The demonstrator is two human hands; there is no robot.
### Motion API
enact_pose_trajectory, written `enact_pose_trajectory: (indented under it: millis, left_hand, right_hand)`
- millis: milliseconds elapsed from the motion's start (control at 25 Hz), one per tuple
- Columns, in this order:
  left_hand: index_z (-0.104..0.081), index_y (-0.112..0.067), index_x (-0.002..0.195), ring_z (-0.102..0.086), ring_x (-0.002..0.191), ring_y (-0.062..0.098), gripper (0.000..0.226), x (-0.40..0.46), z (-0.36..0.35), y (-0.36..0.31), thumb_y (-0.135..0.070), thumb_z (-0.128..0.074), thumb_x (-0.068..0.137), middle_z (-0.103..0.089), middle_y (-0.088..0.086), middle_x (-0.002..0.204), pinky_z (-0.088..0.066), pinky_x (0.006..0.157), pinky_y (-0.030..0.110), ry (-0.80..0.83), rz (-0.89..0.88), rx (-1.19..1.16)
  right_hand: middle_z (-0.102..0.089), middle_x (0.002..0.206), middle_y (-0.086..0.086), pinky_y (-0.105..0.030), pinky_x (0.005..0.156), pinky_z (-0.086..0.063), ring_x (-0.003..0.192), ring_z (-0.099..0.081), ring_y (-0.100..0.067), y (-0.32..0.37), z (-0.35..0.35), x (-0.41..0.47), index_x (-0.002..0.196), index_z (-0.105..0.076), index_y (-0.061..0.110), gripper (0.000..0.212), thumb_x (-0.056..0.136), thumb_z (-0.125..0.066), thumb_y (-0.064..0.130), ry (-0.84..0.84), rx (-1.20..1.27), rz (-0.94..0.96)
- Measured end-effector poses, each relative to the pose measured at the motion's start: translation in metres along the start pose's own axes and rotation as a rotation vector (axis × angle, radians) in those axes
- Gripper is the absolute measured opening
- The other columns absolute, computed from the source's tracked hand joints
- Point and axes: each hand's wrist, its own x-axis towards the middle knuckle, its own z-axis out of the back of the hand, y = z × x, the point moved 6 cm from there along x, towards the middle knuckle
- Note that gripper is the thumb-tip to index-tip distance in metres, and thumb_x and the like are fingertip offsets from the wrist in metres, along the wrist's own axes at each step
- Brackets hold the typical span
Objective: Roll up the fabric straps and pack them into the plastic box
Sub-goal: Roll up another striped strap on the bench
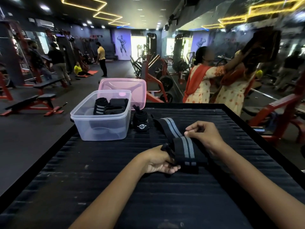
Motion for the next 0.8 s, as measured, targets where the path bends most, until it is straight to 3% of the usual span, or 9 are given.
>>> enact_pose_trajectory:
  millis: [80, 160, 280, 400, 520, 640, 720, 800]
  left_hand:
    - [-0.054, -0.008, 0.074, -0.062, 0.047, 0.009, 0.025, 0.003, 0.006, -0.002, 0.008, -0.049, 0.093, -0.065, 0.007, 0.056, -0.052, 0.046, 0.018, -0.111, -0.045, -0.055]
    - [-0.052, -0.009, 0.073, -0.063, 0.046, 0.011, 0.024, 0.004, 0.012, -0.005, 0.008, -0.054, 0.091, -0.064, 0.006, 0.053, -0.053, 0.046, 0.02, -0.19, -0.087, -0.072]
    - [-0.054, -0.006, 0.077, -0.066, 0.049, 0.012, 0.02, 0.001, 0.013, -0.006, 0.01, -0.055, 0.088, -0.065, 0.005, 0.053, -0.056, 0.05, 0.021, -0.183, -0.089, -0.056]
    - [-0.049, -0.004, 0.093, -0.069, 0.054, 0.017, 0.022, -0.001, 0.012, -0.009, 0.017, -0.05, 0.086, -0.069, 0.01, 0.058, -0.058, 0.053, 0.023, -0.163, -0.092, -0.114]
    - [-0.05, -0.003, 0.092, -0.071, 0.058, 0.022, 0.025, 0.0, 0.008, -0.014, 0.021, -0.044, 0.087, -0.071, 0.012, 0.066, -0.059, 0.056, 0.025, -0.098, -0.108, -0.199]
    - [-0.051, 0.0, 0.097, -0.071, 0.058, 0.017, 0.02, -0.001, 0.003, -0.015, 0.018, -0.049, 0.087, -0.071, 0.008, 0.063, -0.059, 0.056, 0.025, -0.053, -0.103, -0.127]
    - [-0.05, 0.002, 0.108, -0.072, 0.062, 0.019, 0.024, 0.001, 0.003, -0.011, 0.016, -0.049, 0.088, -0.071, 0.013, 0.066, -0.058, 0.055, 0.022, -0.019, -0.071, -0.119]
    - [-0.046, -0.002, 0.114, -0.072, 0.066, 0.022, 0.025, 0.004, 0.005, -0.01, 0.009, -0.047, 0.093, -0.07, 0.017, 0.075, -0.06, 0.058, 0.027, -0.058, -0.062, -0.048]
  right_hand:
    - [-0.066, 0.068, 0.004, -0.022, 0.068, -0.047, 0.067, -0.061, -0.009, 0.011, 0.011, -0.002, 0.072, -0.071, 0.019, 0.013, 0.07, -0.083, 0.014, -0.153, -0.115, 0.092]
    - [-0.066, 0.07, 0.005, -0.015, 0.062, -0.041, 0.067, -0.06, -0.005, 0.021, 0.014, -0.007, 0.074, -0.069, 0.014, 0.011, 0.074, -0.079, 0.015, -0.202, -0.219, 0.194]
    - [-0.063, 0.073, 0.005, -0.018, 0.06, -0.04, 0.075, -0.061, -0.012, 0.013, 0.01, -0.005, 0.075, -0.065, 0.013, 0.017, 0.083, -0.073, 0.026, -0.06, -0.453, 0.141]
    - [-0.061, 0.08, 0.005, -0.03, 0.065, -0.044, 0.084, -0.061, -0.017, 0.016, 0.011, -0.006, 0.076, -0.063, 0.021, 0.035, 0.088, -0.057, 0.053, 0.087, -0.81, 0.152]
    - [-0.065, 0.091, 0.011, -0.028, 0.075, -0.051, 0.084, -0.062, -0.006, 0.039, 0.005, -0.025, 0.09, -0.068, 0.028, 0.052, 0.066, -0.06, 0.074, 0.36, -0.575, 0.211]
    - [-0.066, 0.099, 0.012, -0.027, 0.084, -0.049, 0.092, -0.062, -0.006, 0.044, -0.012, -0.062, 0.101, -0.067, 0.031, 0.049, 0.063, -0.079, 0.059, 0.696, -0.431, 0.182]
    - [-0.068, 0.097, 0.006, -0.034, 0.086, -0.05, 0.093, -0.063, -0.011, 0.034, -0.015, -0.069, 0.098, -0.067, 0.025, 0.029, 0.075, -0.08, 0.037, 0.696, -0.423, 0.255]
    - [-0.07, 0.101, 0.006, -0.037, 0.092, -0.051, 0.099, -0.065, -0.009, 0.022, -0.005, -0.06, 0.103, -0.066, 0.025, 0.029, 0.077, -0.078, 0.029, 0.579, -0.345, 0.245]
